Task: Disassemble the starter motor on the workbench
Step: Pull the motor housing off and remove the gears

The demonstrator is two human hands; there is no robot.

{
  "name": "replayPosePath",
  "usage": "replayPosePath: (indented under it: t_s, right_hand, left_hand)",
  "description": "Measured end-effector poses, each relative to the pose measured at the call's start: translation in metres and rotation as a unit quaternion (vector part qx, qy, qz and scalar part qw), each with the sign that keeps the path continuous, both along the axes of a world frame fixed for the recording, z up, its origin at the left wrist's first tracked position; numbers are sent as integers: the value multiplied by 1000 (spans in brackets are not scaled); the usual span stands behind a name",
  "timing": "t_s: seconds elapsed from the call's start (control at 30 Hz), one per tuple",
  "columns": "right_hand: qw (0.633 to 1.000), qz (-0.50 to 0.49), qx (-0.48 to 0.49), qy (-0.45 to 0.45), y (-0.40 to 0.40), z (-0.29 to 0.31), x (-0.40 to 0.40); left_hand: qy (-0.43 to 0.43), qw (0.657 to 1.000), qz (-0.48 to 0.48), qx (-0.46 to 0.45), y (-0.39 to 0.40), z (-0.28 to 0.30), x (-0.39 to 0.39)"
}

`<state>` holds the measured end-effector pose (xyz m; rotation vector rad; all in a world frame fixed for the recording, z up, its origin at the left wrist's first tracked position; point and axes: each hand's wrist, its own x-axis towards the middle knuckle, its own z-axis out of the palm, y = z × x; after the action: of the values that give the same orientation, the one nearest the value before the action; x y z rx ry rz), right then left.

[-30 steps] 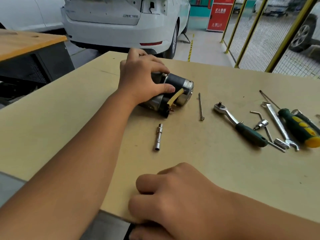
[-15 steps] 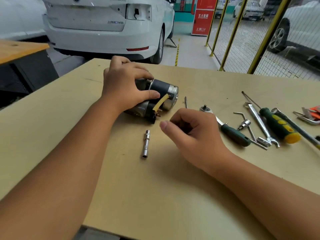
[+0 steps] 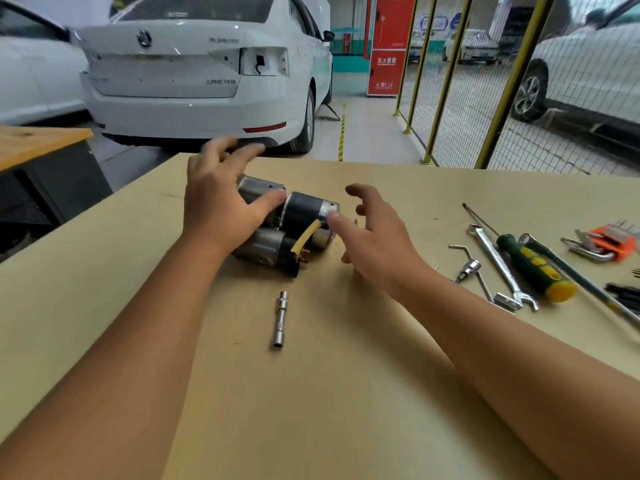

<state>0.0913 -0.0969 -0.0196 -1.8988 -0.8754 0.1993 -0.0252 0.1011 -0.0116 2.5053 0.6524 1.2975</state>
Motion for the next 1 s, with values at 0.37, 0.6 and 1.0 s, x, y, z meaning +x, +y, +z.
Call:
replayPosePath:
  t_s: [0.37, 0.6, 1.0]
  right_hand:
    - [966, 160, -9, 203, 31, -2, 38]
    - [987, 106, 24, 115, 30, -11, 33]
    - [907, 93, 39, -409, 7, 6, -6]
  left_hand:
    - [18, 991, -26, -130, 7, -7, 4]
    - [-11, 987, -37, -154, 5, -8, 0]
    - [-24, 985, -39, -165, 4, -7, -4]
